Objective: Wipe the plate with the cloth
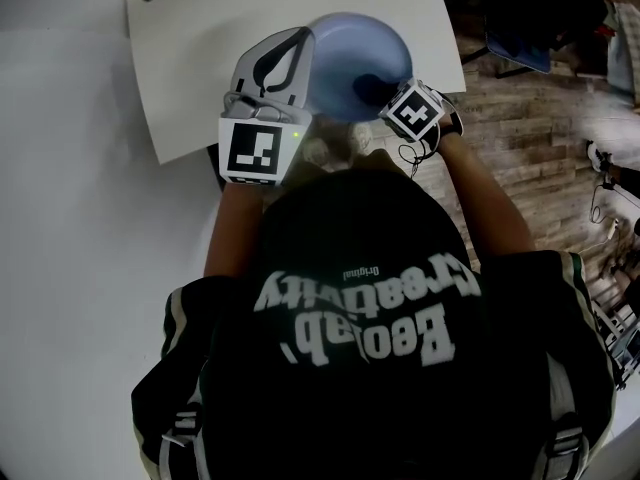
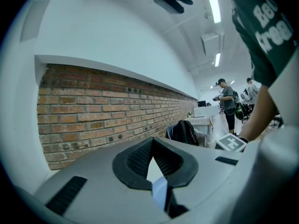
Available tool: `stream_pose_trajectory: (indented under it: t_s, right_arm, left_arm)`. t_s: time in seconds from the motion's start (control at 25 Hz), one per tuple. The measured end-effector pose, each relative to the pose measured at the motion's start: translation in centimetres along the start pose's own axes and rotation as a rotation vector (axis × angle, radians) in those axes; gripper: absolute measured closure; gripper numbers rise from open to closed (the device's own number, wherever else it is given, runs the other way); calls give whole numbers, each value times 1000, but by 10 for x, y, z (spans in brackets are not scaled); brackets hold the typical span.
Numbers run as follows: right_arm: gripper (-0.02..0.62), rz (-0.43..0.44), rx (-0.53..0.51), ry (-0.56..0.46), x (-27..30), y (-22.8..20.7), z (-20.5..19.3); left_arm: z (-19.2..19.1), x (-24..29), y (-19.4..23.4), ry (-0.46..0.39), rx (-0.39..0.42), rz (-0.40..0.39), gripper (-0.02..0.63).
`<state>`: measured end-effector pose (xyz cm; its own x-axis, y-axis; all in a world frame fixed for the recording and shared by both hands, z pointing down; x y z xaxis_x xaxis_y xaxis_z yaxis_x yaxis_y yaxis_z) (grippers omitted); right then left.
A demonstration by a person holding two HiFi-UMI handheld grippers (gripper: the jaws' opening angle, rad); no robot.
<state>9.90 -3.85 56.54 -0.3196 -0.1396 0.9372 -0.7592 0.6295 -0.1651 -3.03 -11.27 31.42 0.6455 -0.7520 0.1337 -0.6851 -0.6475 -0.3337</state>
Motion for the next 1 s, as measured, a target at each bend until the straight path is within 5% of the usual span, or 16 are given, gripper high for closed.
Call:
stream_pose_trajectory:
  t_s: [0.6, 1.0]
  right_arm:
    - [463, 118, -159, 14, 29, 58, 44]
    - [463, 82, -159, -3, 46, 37, 84]
  left_arm:
    - [-15, -16, 17, 41, -13, 80, 604]
    - [-24, -23, 32, 70, 2, 130, 603]
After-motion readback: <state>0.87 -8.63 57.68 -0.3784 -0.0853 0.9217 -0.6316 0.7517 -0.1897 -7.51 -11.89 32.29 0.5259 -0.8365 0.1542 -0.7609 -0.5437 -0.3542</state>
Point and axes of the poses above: the fingertips, and each gripper's own axes: x forward along the fingers, y to its left, z out of its top, the point moved 1 cm from there along -x, backward along the fingers, and after that the axes turned 14 degrees about x, right-handed, at the moved point
